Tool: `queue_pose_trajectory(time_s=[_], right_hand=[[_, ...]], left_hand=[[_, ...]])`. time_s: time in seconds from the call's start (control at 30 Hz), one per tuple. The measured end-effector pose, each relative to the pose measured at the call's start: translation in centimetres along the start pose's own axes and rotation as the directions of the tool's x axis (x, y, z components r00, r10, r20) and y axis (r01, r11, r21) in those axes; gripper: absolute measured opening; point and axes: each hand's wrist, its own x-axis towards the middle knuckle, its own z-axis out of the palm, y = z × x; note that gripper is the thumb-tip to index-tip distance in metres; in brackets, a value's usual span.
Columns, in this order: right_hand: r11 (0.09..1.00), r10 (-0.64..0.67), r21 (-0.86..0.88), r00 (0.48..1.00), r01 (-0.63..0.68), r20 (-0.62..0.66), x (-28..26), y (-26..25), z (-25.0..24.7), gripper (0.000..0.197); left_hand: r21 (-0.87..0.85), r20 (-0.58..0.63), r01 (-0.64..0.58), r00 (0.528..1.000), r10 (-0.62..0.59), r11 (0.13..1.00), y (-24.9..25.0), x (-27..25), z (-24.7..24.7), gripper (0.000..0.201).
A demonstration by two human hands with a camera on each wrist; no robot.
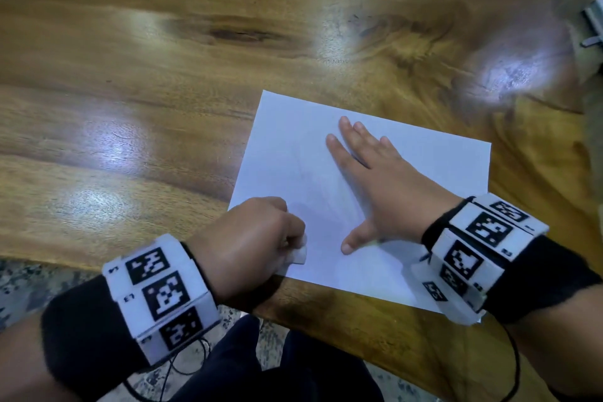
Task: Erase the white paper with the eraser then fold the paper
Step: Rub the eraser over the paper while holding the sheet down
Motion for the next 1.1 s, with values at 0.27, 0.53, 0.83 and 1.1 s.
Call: queue_pose_trajectory(time_s=[0.27,0.53,0.83,1.1], right_hand=[[1.000,0.008,-0.008,1.000,-0.008,-0.013,-0.2,-0.3,0.2,0.143],[1.000,0.009,0.007,1.000,-0.009,-0.006,0.0,-0.3,0.2,0.142],[1.000,0.014,0.008,1.000,-0.014,0.000,0.0,-0.2,0.2,0.142],[1.000,0.013,0.004,1.000,-0.013,0.000,0.0,-0.2,0.3,0.142]], left_hand=[[0.018,-0.282,0.082,0.957,-0.073,0.996,0.5,5.3,-4.0,0.013],[0.059,0.045,-0.054,0.998,0.052,0.997,0.7,2.0,-1.3,0.010],[0.079,-0.007,-0.066,0.998,0.067,0.995,0.7,2.0,-1.5,0.013],[0.112,-0.207,0.028,0.978,-0.005,0.993,-0.3,4.7,-3.3,0.004]])
